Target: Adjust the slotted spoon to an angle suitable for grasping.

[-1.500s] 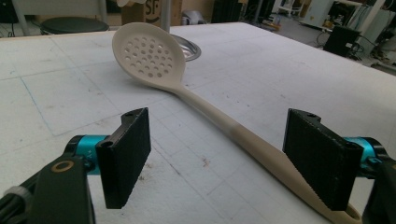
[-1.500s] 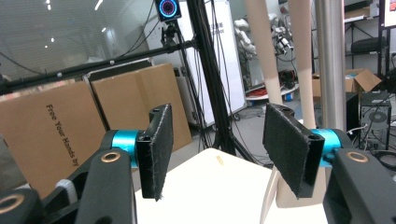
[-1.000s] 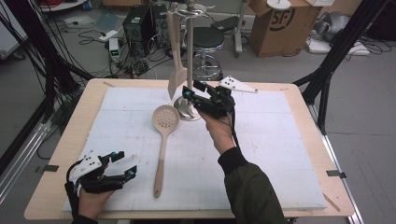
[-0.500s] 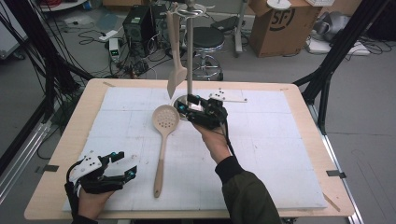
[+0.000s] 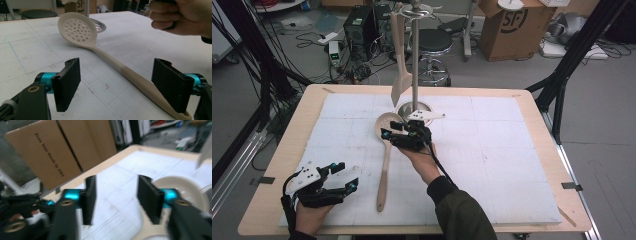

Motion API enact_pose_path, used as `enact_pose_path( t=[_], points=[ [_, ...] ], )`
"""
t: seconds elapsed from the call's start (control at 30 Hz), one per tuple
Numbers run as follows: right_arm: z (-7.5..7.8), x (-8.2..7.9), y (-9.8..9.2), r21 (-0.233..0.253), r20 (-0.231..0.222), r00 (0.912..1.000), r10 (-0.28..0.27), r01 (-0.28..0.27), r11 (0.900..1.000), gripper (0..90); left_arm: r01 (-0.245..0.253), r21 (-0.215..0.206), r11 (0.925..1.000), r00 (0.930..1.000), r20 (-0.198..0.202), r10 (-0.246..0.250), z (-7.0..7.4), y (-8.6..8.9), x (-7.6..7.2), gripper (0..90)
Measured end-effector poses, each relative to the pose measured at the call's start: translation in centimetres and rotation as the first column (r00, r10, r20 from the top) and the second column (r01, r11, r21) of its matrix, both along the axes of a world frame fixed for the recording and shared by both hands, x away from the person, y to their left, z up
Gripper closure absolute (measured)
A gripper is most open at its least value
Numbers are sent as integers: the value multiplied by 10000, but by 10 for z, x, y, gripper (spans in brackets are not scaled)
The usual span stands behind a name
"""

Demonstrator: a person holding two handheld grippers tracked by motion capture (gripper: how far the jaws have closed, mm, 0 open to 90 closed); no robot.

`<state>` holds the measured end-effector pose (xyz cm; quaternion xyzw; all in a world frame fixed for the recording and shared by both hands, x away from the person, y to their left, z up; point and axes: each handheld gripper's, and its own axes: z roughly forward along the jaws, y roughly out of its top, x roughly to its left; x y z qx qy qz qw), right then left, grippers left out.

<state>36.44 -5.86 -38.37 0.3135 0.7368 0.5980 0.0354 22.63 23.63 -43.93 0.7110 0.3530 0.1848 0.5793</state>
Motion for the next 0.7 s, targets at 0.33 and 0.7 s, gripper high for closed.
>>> enact_pose_path(
  t=[0.33, 0.7],
  points=[
    [-20, 1, 18, -632, -947, 9924, 784, -846, 9944, 848, -6, 16, 10000, 10000, 35, 6, 0, 0, 0, 239],
    [-40, 5, 32, -993, -1657, 9831, 785, -959, 9904, 896, 92, 28, 10000, 9999, 80, -93, 1, -3, -2, 239]
  ],
)
